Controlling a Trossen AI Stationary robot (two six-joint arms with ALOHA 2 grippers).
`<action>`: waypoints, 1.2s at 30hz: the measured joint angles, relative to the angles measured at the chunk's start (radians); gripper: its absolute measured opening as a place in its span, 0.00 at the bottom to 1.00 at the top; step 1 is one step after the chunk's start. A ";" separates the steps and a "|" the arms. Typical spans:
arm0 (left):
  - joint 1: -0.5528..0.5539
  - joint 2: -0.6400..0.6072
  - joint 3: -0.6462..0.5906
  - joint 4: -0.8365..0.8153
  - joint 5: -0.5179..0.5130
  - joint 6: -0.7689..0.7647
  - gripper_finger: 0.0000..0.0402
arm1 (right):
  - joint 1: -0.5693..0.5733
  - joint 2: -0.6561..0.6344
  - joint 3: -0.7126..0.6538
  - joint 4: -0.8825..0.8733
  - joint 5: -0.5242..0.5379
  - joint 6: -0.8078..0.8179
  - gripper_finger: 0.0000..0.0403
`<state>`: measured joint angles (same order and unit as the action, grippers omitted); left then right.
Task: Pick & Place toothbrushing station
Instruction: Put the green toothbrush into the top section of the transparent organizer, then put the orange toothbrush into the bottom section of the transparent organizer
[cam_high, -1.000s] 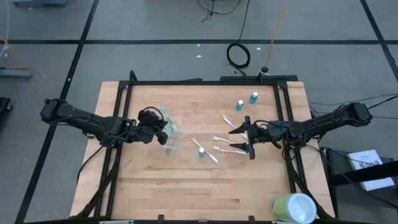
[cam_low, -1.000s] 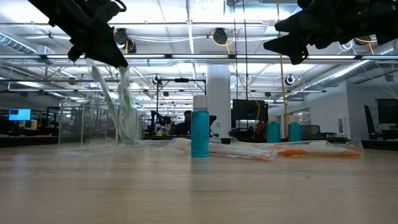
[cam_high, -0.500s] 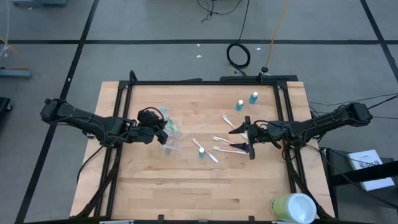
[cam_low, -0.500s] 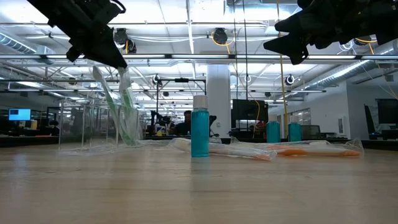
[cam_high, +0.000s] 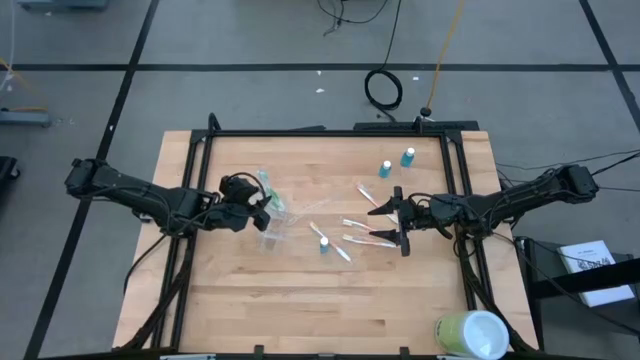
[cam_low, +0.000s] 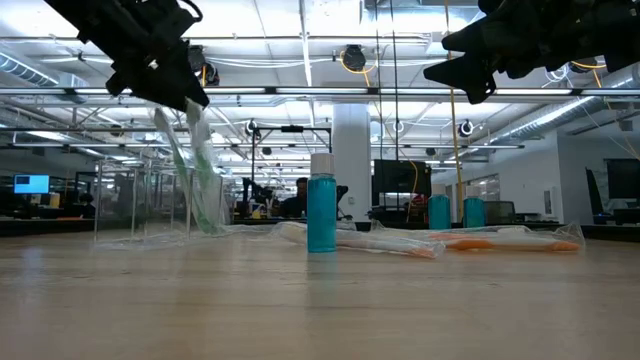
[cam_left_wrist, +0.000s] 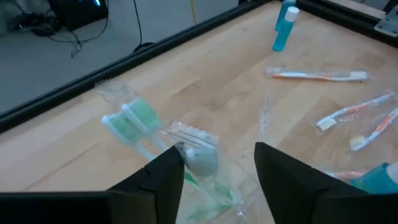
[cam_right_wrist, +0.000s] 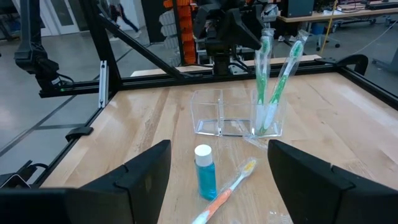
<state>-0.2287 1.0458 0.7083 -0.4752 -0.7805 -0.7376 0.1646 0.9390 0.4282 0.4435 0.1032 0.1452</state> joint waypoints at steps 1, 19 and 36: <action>0.000 0.000 0.005 0.001 -0.007 0.003 0.51 | 0.000 0.000 0.000 0.000 0.000 0.000 0.64; -0.003 -0.001 0.162 -0.026 -0.051 0.236 0.52 | 0.000 0.000 0.000 -0.009 0.000 0.000 0.64; -0.165 -0.021 0.167 0.244 0.100 0.494 0.52 | 0.000 0.000 0.000 -0.060 -0.004 0.080 0.64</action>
<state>-0.3937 1.0251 0.8749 -0.2313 -0.6808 -0.2435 0.1650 0.9390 0.4282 0.3830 0.0994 0.2247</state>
